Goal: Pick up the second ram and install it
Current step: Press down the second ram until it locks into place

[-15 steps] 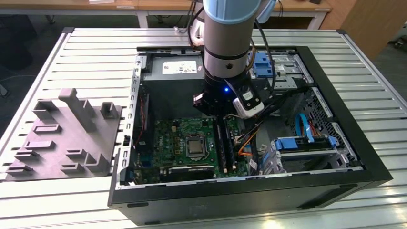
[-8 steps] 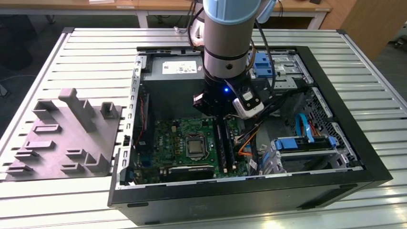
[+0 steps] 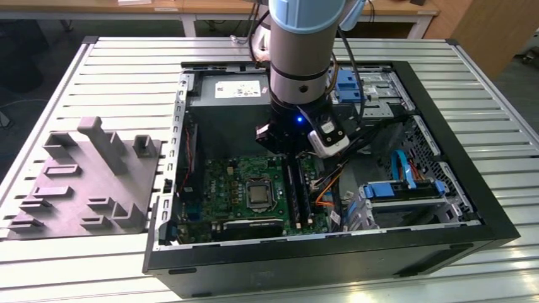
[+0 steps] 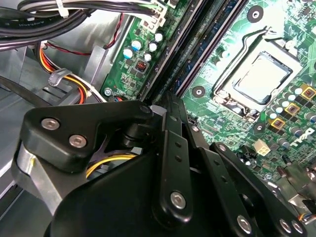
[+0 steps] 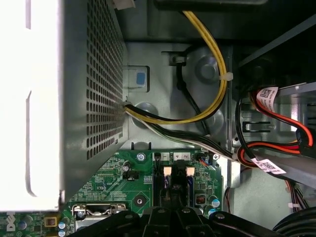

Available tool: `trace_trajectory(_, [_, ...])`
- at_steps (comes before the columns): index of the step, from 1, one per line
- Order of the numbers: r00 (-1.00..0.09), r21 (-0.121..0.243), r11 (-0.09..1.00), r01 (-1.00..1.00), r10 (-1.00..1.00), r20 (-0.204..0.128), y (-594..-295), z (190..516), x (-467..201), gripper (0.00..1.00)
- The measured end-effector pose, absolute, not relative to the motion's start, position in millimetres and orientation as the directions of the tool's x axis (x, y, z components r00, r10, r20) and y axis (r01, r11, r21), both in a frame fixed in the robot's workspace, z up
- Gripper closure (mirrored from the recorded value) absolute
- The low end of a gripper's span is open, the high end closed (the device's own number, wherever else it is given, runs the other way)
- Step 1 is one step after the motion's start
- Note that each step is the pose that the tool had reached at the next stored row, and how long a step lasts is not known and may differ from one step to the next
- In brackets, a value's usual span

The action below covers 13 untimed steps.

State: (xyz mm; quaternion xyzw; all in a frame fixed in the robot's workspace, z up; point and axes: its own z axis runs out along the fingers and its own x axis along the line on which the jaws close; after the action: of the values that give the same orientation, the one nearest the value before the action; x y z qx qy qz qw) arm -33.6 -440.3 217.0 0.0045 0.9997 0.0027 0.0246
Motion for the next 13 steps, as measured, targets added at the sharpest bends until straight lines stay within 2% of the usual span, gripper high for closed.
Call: trace_trajectory(13, [-0.999, 0.006, 1.000, 0.009, 0.009, -0.049, -440, 236, -34, 0.90])
